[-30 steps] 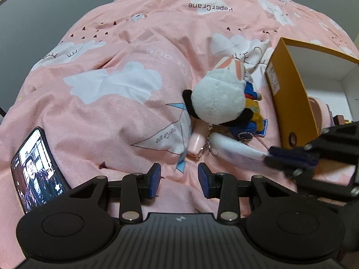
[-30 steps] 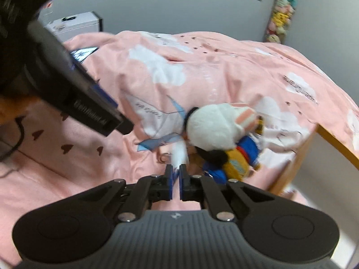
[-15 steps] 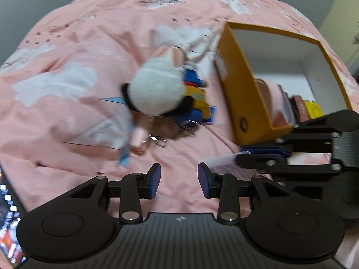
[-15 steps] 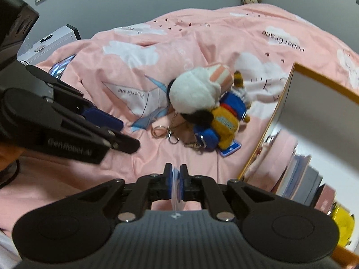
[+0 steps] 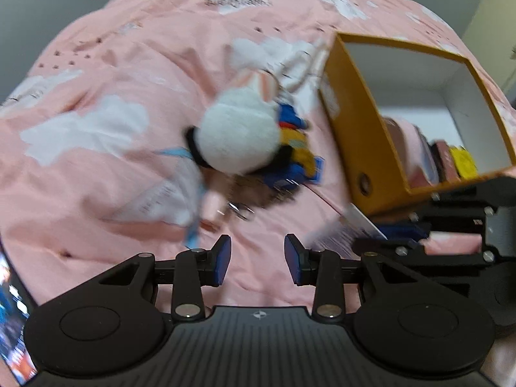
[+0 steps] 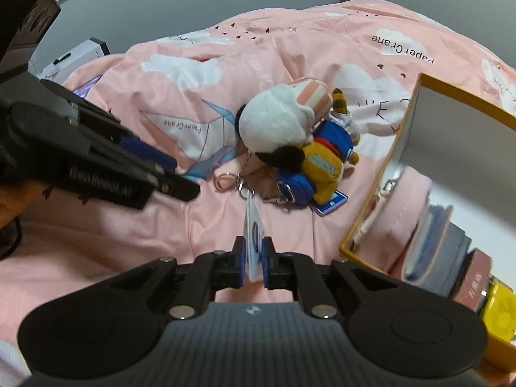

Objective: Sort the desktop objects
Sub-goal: 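Carry the lotion packet over the orange box with the right gripper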

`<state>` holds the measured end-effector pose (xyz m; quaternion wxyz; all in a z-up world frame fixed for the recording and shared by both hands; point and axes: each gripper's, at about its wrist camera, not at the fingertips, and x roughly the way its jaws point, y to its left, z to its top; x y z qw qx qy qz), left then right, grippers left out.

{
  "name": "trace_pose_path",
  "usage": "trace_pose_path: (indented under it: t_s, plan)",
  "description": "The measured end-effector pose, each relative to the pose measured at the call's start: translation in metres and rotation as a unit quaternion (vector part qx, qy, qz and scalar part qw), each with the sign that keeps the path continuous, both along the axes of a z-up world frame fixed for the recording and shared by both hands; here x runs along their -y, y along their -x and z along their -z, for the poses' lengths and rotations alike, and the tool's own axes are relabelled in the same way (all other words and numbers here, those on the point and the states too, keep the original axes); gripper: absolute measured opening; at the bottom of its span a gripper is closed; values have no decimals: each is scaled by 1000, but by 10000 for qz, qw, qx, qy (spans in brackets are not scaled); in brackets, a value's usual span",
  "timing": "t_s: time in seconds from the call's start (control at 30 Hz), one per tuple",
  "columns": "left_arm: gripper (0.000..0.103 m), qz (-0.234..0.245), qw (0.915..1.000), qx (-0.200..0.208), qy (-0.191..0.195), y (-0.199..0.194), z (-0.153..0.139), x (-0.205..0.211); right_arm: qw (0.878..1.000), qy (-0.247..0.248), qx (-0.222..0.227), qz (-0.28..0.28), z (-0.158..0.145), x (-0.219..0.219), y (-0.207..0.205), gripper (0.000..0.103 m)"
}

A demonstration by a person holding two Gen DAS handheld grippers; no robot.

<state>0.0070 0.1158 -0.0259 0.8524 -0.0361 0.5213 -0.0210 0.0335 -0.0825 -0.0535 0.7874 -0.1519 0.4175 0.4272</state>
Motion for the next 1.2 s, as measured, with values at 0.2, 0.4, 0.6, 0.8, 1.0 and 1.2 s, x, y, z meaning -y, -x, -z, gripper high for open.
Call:
trace_pose_path:
  t_s: [0.2, 0.4, 0.6, 0.8, 1.0, 1.2]
  plan:
    - [40, -118, 9999, -14, -67, -29, 6, -15, 9996, -270, 43, -53, -16, 2, -6, 7]
    - [39, 87, 9996, -126, -238, -60, 24, -6, 9987, -459, 219, -75, -35, 3, -19, 7]
    - [33, 11, 9996, -230, -166, -86, 42, -8, 9978, -565, 344, 0, -44, 1, -39, 7]
    - [27, 671, 9942, 778, -331, -89, 21, 8, 9970, -648, 355, 221, -47, 6, -56, 7]
    - [27, 848, 9903, 1104, -22, -115, 7, 19, 9941, -753, 515, 578, -57, 14, -69, 7]
    - [23, 1022, 9886, 1035, 381, -147, 6, 36, 9908, -720, 710, 898, -65, 25, -76, 7]
